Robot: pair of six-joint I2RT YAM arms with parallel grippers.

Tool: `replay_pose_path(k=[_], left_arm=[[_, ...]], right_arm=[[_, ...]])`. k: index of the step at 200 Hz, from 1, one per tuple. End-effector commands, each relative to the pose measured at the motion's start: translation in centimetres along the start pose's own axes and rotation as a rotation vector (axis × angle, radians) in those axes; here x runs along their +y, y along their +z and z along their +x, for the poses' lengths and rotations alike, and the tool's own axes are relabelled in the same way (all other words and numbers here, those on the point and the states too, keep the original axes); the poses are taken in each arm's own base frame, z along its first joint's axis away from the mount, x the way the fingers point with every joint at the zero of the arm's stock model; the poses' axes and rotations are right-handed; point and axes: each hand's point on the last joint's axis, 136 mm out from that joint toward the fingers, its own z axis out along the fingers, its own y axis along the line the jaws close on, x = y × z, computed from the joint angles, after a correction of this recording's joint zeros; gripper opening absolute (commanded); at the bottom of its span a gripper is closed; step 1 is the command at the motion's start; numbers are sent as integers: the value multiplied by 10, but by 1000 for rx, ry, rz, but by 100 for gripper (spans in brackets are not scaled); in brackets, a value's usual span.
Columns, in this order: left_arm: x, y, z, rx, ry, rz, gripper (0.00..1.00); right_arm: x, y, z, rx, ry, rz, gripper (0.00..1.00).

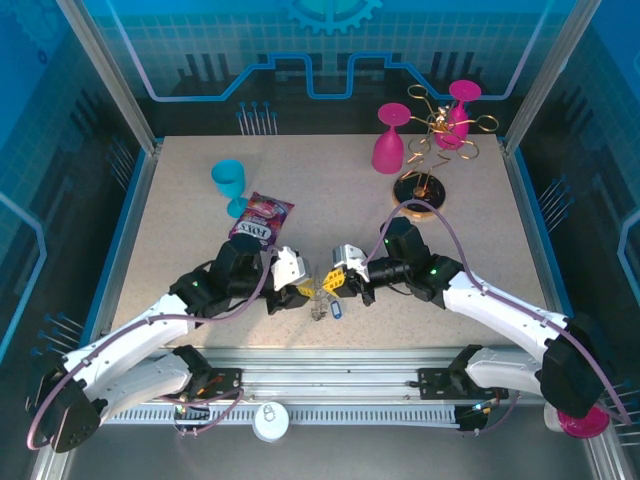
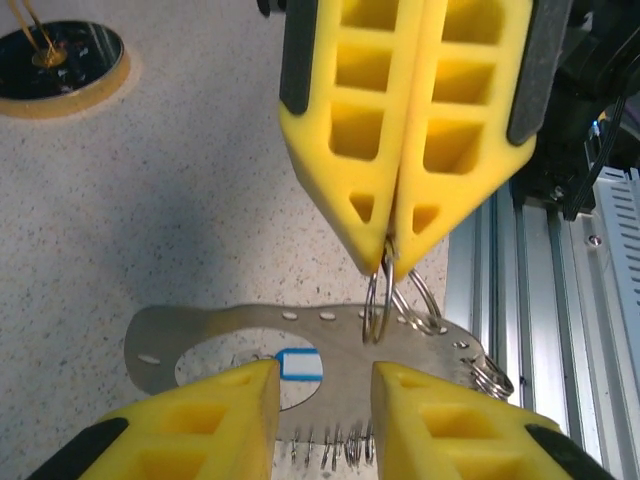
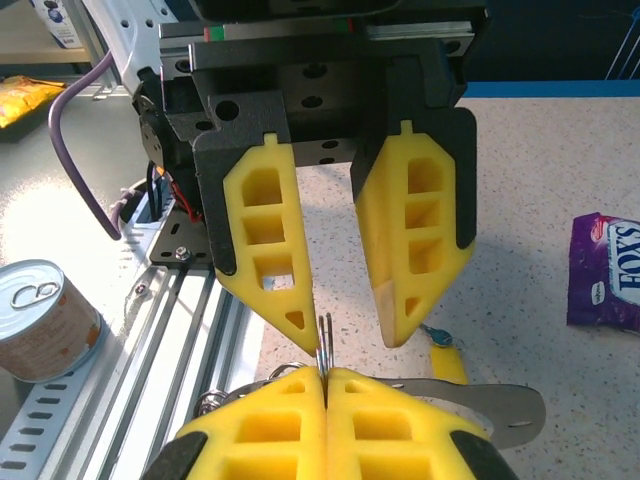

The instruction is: Put the keys on the keyring

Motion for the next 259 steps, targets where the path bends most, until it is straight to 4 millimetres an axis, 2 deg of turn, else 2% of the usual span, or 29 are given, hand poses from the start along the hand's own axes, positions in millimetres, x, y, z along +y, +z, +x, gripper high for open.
replay_pose_path(k=[1,46,86,112,134,139,146,151,172,186,204,231,259], left_arm=[[-4,0,-17,-93,5,33,27],[-8,4,-19,-128,-13,72,15],[-6,6,-23,-158,-15,64,11],[-5,7,-23,-159,-9,62,0],[-1,4,-24,-156,12,29,0],[0,3,-24,-153,16,21,0],[2,2,-25,-149,24,4,0],[4,1,-24,-142,27,-10,0],[12,-4,-21,-89,32,-63,0],[17,-5,-15,-34,22,-92,0],[21,-9,-10,31,-5,-121,0],[34,-18,-2,111,-97,-206,0],[39,-23,3,136,-171,-254,0]], right_arm=[[4,-4,-15,-52,-23,-24,0],[2,-1,-16,-64,-10,-21,0],[3,2,-14,-60,-4,-33,0],[4,3,-15,-60,0,-41,0],[-3,1,-8,-28,-3,12,0],[-6,0,-5,-15,-6,36,8],[-10,-3,-1,5,-10,75,25],[-14,-6,2,21,-11,107,32],[-28,-19,15,85,-19,221,39],[-41,-30,25,140,12,322,40],[-54,-41,37,202,105,428,41],[-72,-54,57,271,389,603,31],[-69,-50,88,382,708,681,29]])
